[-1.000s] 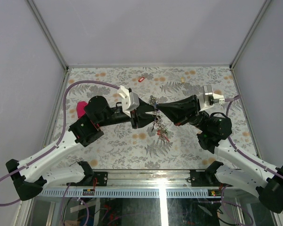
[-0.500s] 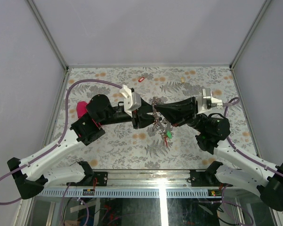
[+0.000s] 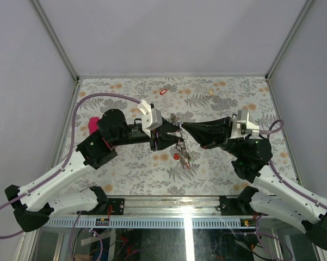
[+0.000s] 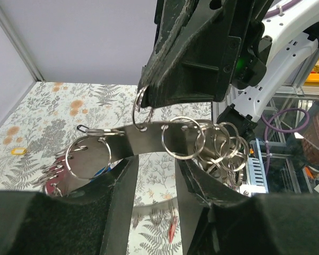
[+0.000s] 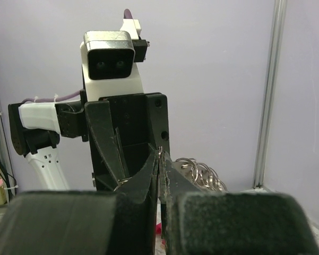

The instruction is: Put the keys on the keyring

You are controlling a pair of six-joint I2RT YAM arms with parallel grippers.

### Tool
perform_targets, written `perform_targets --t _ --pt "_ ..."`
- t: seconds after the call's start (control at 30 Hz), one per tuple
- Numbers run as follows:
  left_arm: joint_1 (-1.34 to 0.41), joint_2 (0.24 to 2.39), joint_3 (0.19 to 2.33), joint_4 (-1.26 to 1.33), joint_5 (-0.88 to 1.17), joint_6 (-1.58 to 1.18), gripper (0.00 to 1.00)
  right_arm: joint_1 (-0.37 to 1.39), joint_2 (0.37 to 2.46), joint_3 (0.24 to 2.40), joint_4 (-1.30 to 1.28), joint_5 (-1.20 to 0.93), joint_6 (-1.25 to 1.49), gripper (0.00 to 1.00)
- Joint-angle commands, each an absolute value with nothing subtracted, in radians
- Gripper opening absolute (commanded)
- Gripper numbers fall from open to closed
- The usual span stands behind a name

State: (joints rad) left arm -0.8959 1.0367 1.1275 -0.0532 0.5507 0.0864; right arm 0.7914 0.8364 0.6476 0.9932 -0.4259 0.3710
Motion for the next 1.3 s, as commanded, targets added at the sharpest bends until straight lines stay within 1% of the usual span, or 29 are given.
perform_targets --t 0.0,0.2,0.47,0.67,0.8,1.13,1.27 --pt "-0.899 0.975 1.187 -0.092 0.524 0.124 0.36 0.802 0.801 0.688 0.977 -0.414 0.304 0.00" --pt "-0.899 0.932 1.197 -0.164 0.507 0.132 0.36 0.802 0.770 0.711 0.873 -0.445 0.257 0.00" --pt "-0.899 0.906 1.192 -0.175 0.496 0.110 0.38 0.802 0.712 0.750 0.663 -0.442 0.146 0.00" --pt "-0.897 0.933 1.202 -0.207 0.416 0.081 0.37 0.802 0.699 0.816 0.468 -0.438 0.092 0.00" --pt "-0.872 0.975 1.205 -0.228 0.368 0.049 0.37 0.802 0.684 0.843 0.350 -0.392 0.056 0.00" --pt "-0.680 1.092 1.151 -0.202 0.333 -0.061 0.42 0.802 0.636 0.918 0.003 -0.158 -0.005 0.00" --pt "-0.664 1.122 1.145 -0.167 0.334 -0.060 0.44 0.802 0.656 0.978 -0.145 -0.090 0.001 0.00"
